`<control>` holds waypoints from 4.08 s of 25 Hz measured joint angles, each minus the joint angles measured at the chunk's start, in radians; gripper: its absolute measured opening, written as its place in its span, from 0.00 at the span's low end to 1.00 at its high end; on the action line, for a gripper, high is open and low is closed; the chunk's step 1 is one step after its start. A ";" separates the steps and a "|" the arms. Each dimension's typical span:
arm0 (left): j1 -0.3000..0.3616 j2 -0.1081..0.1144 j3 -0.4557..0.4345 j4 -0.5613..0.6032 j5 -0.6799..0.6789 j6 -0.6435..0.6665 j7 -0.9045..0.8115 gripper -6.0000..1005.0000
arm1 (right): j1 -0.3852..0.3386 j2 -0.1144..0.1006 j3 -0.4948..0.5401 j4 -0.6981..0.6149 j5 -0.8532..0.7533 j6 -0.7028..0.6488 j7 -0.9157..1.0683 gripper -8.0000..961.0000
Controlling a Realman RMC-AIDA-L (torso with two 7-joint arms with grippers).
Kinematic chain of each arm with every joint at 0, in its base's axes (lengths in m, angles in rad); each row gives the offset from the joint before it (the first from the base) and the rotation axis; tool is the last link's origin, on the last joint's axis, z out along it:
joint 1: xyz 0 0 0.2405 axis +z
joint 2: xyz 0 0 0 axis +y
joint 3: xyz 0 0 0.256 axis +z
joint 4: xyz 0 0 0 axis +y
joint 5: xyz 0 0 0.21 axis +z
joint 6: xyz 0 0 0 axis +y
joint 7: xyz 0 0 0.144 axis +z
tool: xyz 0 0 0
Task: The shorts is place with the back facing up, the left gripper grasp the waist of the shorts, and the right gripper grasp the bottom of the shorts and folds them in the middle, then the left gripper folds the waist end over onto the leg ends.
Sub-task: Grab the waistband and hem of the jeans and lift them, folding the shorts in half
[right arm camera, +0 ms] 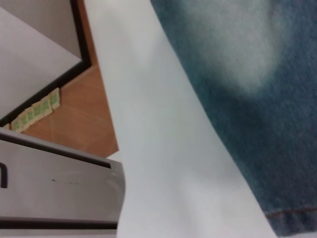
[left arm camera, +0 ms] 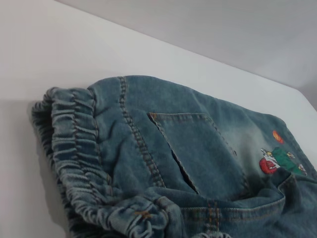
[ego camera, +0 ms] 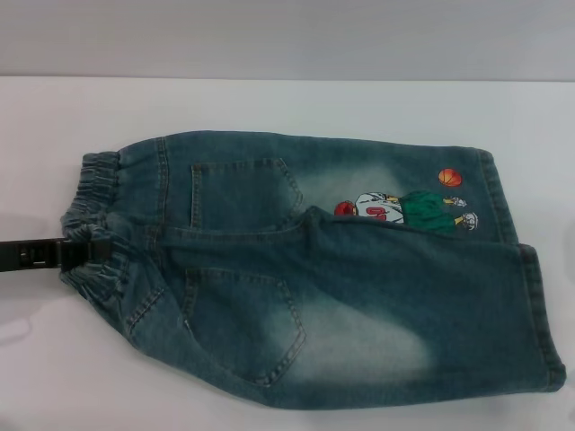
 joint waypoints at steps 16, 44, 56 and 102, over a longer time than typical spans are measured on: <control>-0.001 -0.007 0.000 -0.002 0.000 0.000 -0.001 0.09 | 0.004 0.047 0.000 -0.003 -0.063 0.049 0.007 0.61; -0.001 -0.009 0.006 -0.006 0.000 0.000 -0.001 0.10 | -0.002 0.120 0.009 -0.120 -0.110 0.057 0.032 0.61; 0.003 -0.013 0.006 -0.011 0.000 0.000 0.014 0.10 | -0.001 0.142 0.020 -0.168 -0.108 0.053 0.033 0.61; -0.018 0.023 -0.015 -0.012 -0.292 0.052 -0.088 0.12 | -0.055 0.124 0.460 -0.271 0.079 -0.068 -0.228 0.01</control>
